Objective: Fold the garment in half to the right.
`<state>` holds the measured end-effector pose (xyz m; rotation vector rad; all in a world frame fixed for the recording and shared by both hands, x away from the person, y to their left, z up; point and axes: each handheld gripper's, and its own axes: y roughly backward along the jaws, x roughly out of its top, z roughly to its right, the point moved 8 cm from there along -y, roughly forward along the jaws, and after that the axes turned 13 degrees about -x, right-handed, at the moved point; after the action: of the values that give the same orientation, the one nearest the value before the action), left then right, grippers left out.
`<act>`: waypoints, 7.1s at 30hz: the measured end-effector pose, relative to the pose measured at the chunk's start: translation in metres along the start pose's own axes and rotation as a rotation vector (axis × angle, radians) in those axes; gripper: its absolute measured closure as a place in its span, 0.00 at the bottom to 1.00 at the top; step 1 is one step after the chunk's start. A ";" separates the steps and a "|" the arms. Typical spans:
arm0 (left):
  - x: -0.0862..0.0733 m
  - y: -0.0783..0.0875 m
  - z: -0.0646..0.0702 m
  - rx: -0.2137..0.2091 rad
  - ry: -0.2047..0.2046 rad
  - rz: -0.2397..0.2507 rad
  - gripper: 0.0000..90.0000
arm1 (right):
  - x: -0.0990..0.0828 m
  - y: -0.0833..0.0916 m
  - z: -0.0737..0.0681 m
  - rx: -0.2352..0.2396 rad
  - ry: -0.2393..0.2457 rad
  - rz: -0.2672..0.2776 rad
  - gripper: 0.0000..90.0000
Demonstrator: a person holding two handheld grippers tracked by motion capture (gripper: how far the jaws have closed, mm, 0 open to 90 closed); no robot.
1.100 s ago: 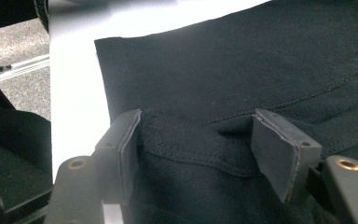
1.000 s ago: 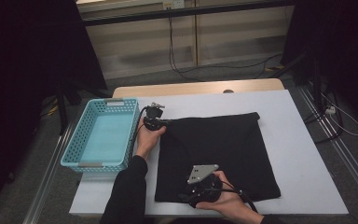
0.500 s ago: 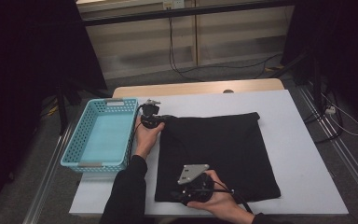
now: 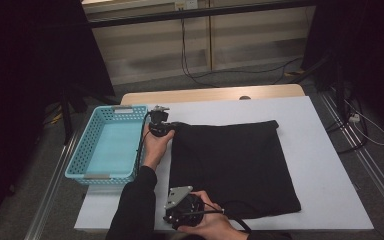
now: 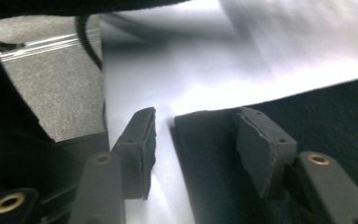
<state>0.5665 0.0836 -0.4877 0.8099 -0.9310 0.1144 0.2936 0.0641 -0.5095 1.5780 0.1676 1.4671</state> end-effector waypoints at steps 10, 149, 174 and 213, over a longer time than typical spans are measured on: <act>0.000 -0.002 0.001 -0.001 0.007 0.005 0.95 | 0.001 0.000 0.008 -0.053 -0.093 -0.020 0.97; 0.054 0.049 0.008 0.004 0.062 0.160 0.96 | 0.007 0.082 0.044 -0.012 -0.267 0.209 0.94; 0.066 0.084 -0.003 0.042 0.066 0.197 0.96 | 0.042 0.077 0.037 0.019 -0.239 0.271 0.94; 0.087 0.130 -0.014 0.110 0.051 0.234 0.96 | 0.094 0.078 0.030 0.047 -0.184 0.345 0.94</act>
<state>0.5754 0.1633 -0.3528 0.7937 -0.9754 0.3908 0.3074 0.0666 -0.3844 1.8367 -0.1882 1.5731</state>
